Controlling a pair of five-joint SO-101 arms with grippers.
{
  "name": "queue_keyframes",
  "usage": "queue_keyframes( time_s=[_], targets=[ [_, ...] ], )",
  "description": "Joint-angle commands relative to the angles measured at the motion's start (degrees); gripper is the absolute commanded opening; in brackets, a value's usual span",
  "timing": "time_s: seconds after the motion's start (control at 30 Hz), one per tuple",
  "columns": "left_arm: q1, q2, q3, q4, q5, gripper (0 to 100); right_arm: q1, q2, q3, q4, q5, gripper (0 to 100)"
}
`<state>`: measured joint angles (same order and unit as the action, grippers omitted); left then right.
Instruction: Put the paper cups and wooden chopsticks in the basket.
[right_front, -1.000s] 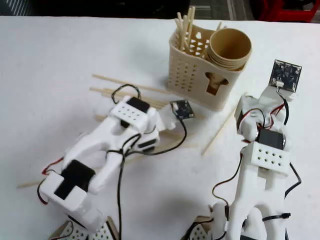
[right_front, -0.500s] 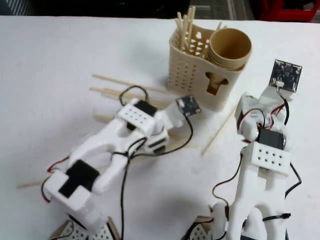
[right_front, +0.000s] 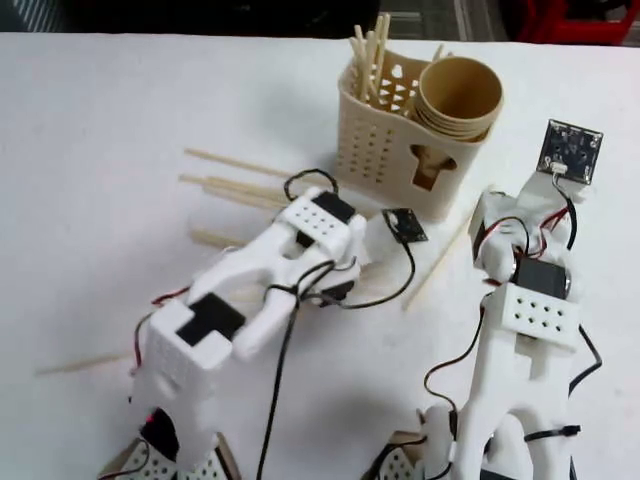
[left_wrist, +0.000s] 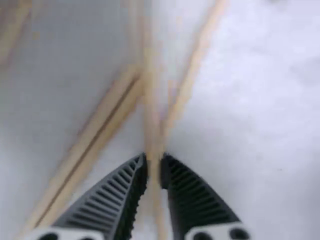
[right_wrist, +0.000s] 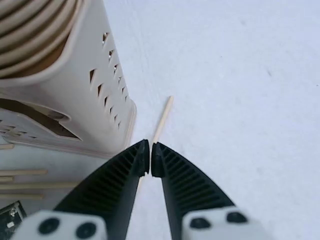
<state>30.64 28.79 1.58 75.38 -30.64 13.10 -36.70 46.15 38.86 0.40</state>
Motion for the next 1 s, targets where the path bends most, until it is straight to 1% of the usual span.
queue_keyframes(
  time_s=[0.0,0.1,0.23,0.33,0.43,0.63,0.8,0.97],
  targets=[
    [0.8,0.8,-3.1,1.9,0.0,2,0.4,-2.1,-0.8,-1.0,0.0,2.5],
    [1.1,0.4,-3.5,4.5,-0.1,2,0.5,-2.1,-0.8,-1.0,0.0,2.5],
    [0.8,-3.5,-2.3,6.7,-0.1,2,0.5,-2.1,-0.8,-1.0,0.0,2.5],
    [0.8,-8.7,-0.3,9.1,-2.0,2,0.5,-2.1,-0.8,-1.0,0.0,2.5],
    [0.5,-15.0,2.3,10.0,-2.4,2,0.5,-2.1,-0.8,-1.0,0.0,2.5],
    [-3.4,-25.5,2.9,12.8,-2.3,2,0.5,-2.1,-0.8,-1.0,0.0,2.5],
    [-6.3,-31.7,-2.5,15.6,-2.3,2,0.5,-2.1,-0.8,-1.0,0.0,2.5],
    [-7.3,-33.3,-15.0,17.9,-1.1,2,0.5,-2.1,-0.8,-1.0,0.0,2.5]
  ],
)
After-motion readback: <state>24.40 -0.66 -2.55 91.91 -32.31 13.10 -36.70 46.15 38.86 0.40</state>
